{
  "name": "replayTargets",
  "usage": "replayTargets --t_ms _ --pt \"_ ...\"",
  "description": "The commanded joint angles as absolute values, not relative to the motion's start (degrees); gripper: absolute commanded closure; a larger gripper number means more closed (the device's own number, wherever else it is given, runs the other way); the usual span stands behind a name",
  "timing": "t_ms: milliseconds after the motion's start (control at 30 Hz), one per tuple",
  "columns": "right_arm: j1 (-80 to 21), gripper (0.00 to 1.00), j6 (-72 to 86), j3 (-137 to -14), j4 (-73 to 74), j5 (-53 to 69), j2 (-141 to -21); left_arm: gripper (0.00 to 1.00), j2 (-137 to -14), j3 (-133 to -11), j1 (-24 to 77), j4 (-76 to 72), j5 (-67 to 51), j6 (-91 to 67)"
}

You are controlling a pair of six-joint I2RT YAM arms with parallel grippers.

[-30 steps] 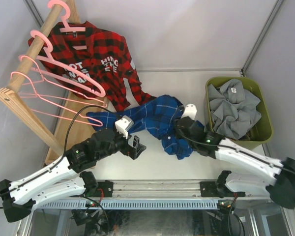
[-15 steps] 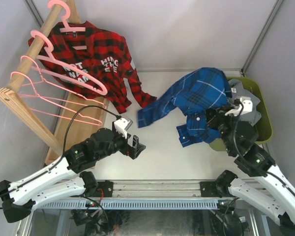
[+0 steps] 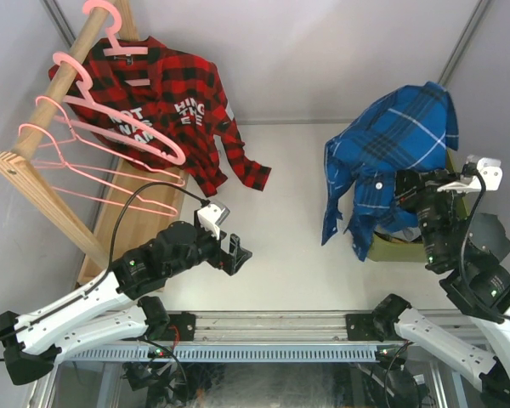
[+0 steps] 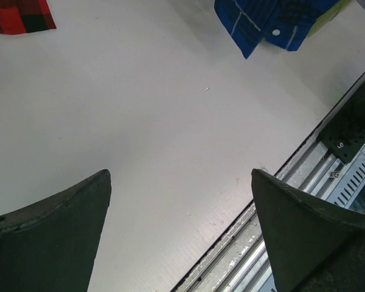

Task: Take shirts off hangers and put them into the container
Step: Pick up the shirt from the center of the board, then place the shirt in the bin.

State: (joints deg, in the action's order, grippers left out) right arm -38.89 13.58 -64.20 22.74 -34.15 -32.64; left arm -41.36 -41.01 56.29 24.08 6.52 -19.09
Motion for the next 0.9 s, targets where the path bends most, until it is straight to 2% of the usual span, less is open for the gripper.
replayTargets --t_ms 0,133,267,367,500,600,833,867 --pt "-37.5 1.0 1.0 -68.9 18.4 -40.6 -36.3 0.0 -41.0 -41.0 56.4 21.4 7.2 -19.8" --pt "-33.0 1.0 -5.7 -75.2 19.2 -47.7 -42.9 0.0 -40.8 -40.9 56.4 21.5 7.0 -19.9" --pt "-22.0 1.0 -2.6 -80.5 27.5 -44.1 -48.2 0.0 -40.4 -40.9 56.4 21.8 7.5 -20.0" --pt "-12.2 1.0 2.5 -79.7 32.1 -38.3 -49.3 0.0 -40.0 -40.8 56.4 21.8 7.8 -20.1" --pt "1.7 1.0 11.6 -74.6 38.4 -28.4 -52.7 0.0 -40.2 -40.7 56.4 21.6 7.5 -20.2" --pt "7.8 1.0 15.0 -64.8 35.5 -25.7 -55.1 0.0 -40.8 -40.8 56.4 21.4 7.0 -20.1" --pt "9.8 1.0 21.1 -48.2 28.4 -20.9 -70.9 0.0 -41.5 -41.0 56.4 20.8 6.4 -20.2" --pt "9.8 0.97 21.2 -47.1 27.7 -19.3 -72.7 0.0 -41.5 -41.0 56.4 20.8 6.4 -20.2"
